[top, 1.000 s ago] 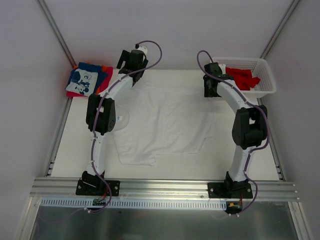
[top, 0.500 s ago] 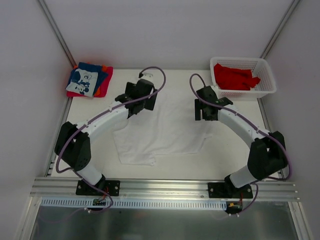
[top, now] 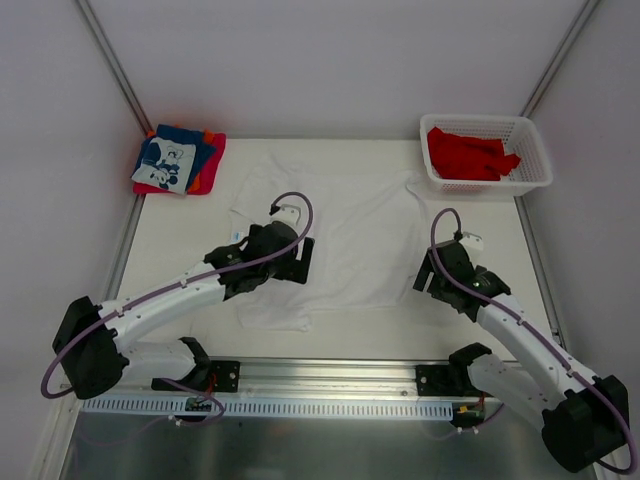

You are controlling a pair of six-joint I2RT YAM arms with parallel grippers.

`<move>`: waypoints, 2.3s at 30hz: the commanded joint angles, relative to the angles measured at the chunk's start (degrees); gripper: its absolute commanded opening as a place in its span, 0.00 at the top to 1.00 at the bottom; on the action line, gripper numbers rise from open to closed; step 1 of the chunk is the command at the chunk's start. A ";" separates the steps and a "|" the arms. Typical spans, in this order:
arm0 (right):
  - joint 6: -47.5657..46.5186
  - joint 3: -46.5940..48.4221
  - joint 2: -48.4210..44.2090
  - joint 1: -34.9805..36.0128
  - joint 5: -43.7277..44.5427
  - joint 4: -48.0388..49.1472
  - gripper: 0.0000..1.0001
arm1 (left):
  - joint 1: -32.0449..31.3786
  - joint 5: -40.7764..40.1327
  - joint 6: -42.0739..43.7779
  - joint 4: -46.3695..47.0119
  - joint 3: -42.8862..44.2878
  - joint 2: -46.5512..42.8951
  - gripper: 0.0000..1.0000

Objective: Fold and stack the t-shirts
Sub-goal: Flatten the tshirt out

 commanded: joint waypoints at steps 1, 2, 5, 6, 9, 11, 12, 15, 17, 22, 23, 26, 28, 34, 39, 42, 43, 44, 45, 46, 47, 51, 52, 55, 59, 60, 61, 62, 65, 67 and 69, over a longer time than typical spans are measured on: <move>5.62 -0.66 -0.27 0.43 0.65 0.37 0.13 | -1.41 1.46 -3.51 0.23 -2.86 -3.06 0.01; 5.97 -0.66 1.21 0.52 0.56 0.46 0.17 | -1.76 1.64 -3.86 0.14 -3.30 -3.51 0.01; 7.82 -2.15 3.07 1.49 -0.05 2.99 0.19 | -3.78 1.81 -4.83 0.23 -5.23 -5.44 0.01; 8.26 -2.51 4.20 1.75 -0.41 3.79 0.20 | -4.40 1.64 -5.10 0.14 -5.67 -5.97 0.01; 9.23 -2.95 7.36 2.98 -0.93 6.96 0.22 | -5.98 0.76 -5.98 0.14 -7.25 -7.37 0.01; 9.40 -2.16 9.65 3.86 -0.67 8.53 0.22 | -6.68 0.41 -6.59 0.14 -8.39 -7.73 0.01; 9.40 -1.90 10.80 4.12 -0.59 9.07 0.23 | -6.95 0.23 -6.94 0.14 -8.84 -7.90 0.01; 9.32 -1.02 15.45 4.83 -0.76 11.88 0.24 | -7.65 -0.47 -8.08 0.22 -10.42 -8.69 0.01; 8.88 -0.23 18.88 5.09 -0.85 13.02 0.24 | -7.83 -1.17 -8.61 0.23 -11.30 -9.22 0.01; 7.47 3.90 22.41 5.36 0.20 11.36 0.24 | -8.09 -1.88 -8.53 0.14 -12.27 -9.57 0.01; 7.38 4.25 22.32 5.27 0.55 11.10 0.24 | -8.18 -2.05 -8.44 0.14 -12.62 -9.66 0.01; 6.95 5.05 21.10 5.36 1.61 9.78 0.24 | -8.18 -2.67 -8.44 0.31 -12.89 -9.66 0.01; 6.59 5.75 20.57 5.36 2.22 8.38 0.23 | -8.18 -2.93 -8.44 0.23 -12.80 -9.14 0.01; 5.89 7.25 17.84 5.36 3.81 5.56 0.23 | -8.27 -3.46 -8.79 0.31 -12.97 -7.64 0.01; 5.63 7.60 19.41 5.36 4.43 5.64 0.23 | -8.36 -3.72 -9.05 0.49 -13.50 -7.38 0.01; 5.62 7.25 21.43 5.27 4.07 7.22 0.23 | -8.44 -3.72 -9.05 0.58 -13.76 -7.55 0.01; 5.71 7.07 21.88 5.36 3.55 7.84 0.23 | -8.44 -3.72 -8.97 0.49 -13.94 -7.64 0.01; 5.89 6.55 22.32 5.36 3.37 8.36 0.23 | -8.44 -3.72 -9.05 0.58 -14.11 -7.90 0.01; 5.89 6.28 23.19 5.36 3.20 9.41 0.23 | -8.44 -3.72 -9.14 0.49 -14.55 -8.08 0.01; 5.98 6.11 23.72 5.27 3.11 9.95 0.23 | -8.44 -3.72 -9.23 0.58 -14.82 -8.52 0.01; 5.98 5.67 24.16 5.36 3.02 10.47 0.23 | -8.44 -3.81 -9.23 0.58 -14.99 -8.61 0.01; 6.06 5.14 26.10 5.36 2.67 12.85 0.24 | -8.44 -3.72 -9.32 0.49 -15.61 -9.05 0.01; 5.98 5.14 26.71 5.36 2.58 12.94 0.24 | -8.53 -3.72 -9.32 0.40 -15.61 -9.05 0.01; 5.54 5.22 27.07 5.36 3.02 13.12 0.27 | -8.53 -3.72 -9.23 0.49 -15.87 -8.87 0.01; 5.27 5.31 26.37 5.27 3.54 13.03 0.35 | -8.53 -3.99 -9.49 0.49 -16.49 -8.78 0.01; 5.19 5.40 26.36 5.36 3.55 12.85 0.37 | -8.45 -4.07 -9.49 0.58 -16.58 -8.78 0.01; 5.19 5.57 26.28 5.27 3.55 12.68 0.39 | -8.53 -4.16 -9.58 0.58 -16.66 -8.70 0.01; 5.19 5.66 26.19 5.36 3.63 12.42 0.40 | -8.53 -4.25 -9.58 0.58 -16.75 -8.61 0.01; 5.27 5.93 26.01 5.36 3.89 12.06 0.40 | -8.53 -4.34 -9.58 0.66 -16.84 -8.43 0.01; 5.27 5.84 25.93 5.36 3.99 11.97 0.41 | -8.53 -4.43 -9.58 0.67 -16.93 -8.17 0.01; 5.19 5.75 25.84 5.36 4.25 12.06 0.42 | -8.53 -4.43 -9.58 0.66 -17.02 -7.99 0.01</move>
